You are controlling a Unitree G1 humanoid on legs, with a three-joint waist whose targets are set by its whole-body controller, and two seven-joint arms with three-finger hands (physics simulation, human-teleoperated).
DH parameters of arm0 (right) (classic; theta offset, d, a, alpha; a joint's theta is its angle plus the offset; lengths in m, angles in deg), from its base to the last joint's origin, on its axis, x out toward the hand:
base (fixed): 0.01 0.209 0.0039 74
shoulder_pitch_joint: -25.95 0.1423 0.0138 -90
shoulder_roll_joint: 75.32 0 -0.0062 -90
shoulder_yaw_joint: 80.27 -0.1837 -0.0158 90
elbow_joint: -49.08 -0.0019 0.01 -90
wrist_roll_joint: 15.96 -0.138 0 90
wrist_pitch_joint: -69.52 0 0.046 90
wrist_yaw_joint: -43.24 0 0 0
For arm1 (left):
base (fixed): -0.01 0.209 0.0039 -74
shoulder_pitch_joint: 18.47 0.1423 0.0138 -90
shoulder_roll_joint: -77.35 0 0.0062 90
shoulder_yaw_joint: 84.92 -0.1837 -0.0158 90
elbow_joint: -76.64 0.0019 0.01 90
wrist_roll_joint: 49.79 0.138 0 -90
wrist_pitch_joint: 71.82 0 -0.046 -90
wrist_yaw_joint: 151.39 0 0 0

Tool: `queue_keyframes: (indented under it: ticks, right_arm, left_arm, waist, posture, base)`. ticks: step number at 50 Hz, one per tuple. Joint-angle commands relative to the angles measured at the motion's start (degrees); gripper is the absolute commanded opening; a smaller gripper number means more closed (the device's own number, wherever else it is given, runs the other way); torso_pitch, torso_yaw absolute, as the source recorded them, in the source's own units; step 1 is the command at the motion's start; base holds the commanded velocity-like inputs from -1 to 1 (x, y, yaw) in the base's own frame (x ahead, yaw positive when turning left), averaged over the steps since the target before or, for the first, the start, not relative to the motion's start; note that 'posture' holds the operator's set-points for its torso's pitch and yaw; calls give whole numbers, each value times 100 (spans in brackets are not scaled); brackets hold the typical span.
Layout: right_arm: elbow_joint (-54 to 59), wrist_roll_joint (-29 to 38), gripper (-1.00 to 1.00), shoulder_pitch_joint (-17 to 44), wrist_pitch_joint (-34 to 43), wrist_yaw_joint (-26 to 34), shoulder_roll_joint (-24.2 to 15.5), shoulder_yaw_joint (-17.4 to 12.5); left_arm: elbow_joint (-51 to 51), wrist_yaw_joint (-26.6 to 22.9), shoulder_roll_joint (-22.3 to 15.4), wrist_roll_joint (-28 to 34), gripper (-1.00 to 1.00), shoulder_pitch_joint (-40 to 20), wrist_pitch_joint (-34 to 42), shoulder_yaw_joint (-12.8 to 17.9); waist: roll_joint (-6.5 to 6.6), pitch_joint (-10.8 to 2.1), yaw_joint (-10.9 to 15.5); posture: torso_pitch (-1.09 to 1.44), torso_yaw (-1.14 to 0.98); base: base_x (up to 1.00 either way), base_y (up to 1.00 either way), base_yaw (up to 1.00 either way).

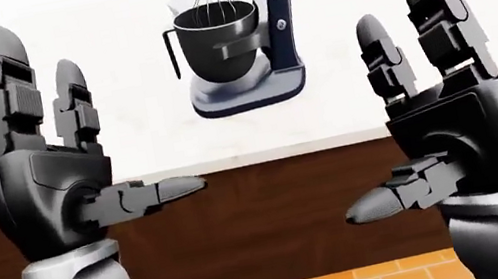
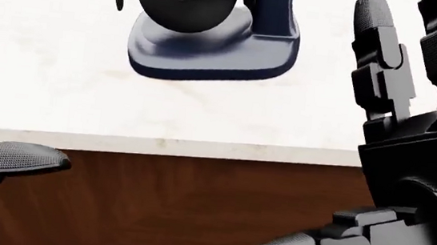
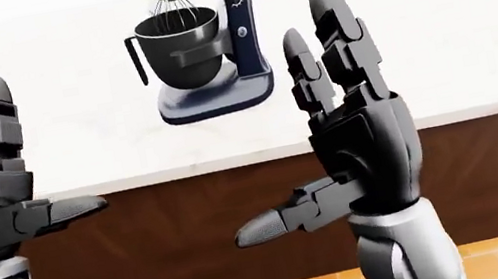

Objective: Open the stand mixer head.

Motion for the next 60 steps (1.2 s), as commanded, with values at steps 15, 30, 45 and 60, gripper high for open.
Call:
queue_keyframes:
  ticks: [15, 30, 45, 60]
  right_arm:
    - [-241, -38, 100, 92, -294, -17, -32, -69]
    - [-241, -65, 100, 108, -316, -53, 4, -107]
    - [-241, 24, 100, 123, -256, -88, 19, -94]
    - [-241, 62, 100, 112, -219, -41, 54, -72]
  left_arm:
    - [-235, -55, -34, -22, 100, -194, -218, -29]
    - [-220, -57, -45, -31, 99, -203, -222, -16]
    - [-224, -58, -35, -21, 99, -194, -243, -20]
    - [-178, -140, -37, 71, 99, -198, -198, -20]
  waist:
    - [157, -368, -149]
    - [5, -310, -112]
    - [-138, -377, -51]
    - [-81, -582, -106]
  posture:
    - [0, 0]
    - [0, 0]
    - [0, 0]
    - [-8, 0]
  base:
    - [15, 0, 0]
    - [20, 0, 0]
    - [13, 0, 0]
    - [0, 0, 0]
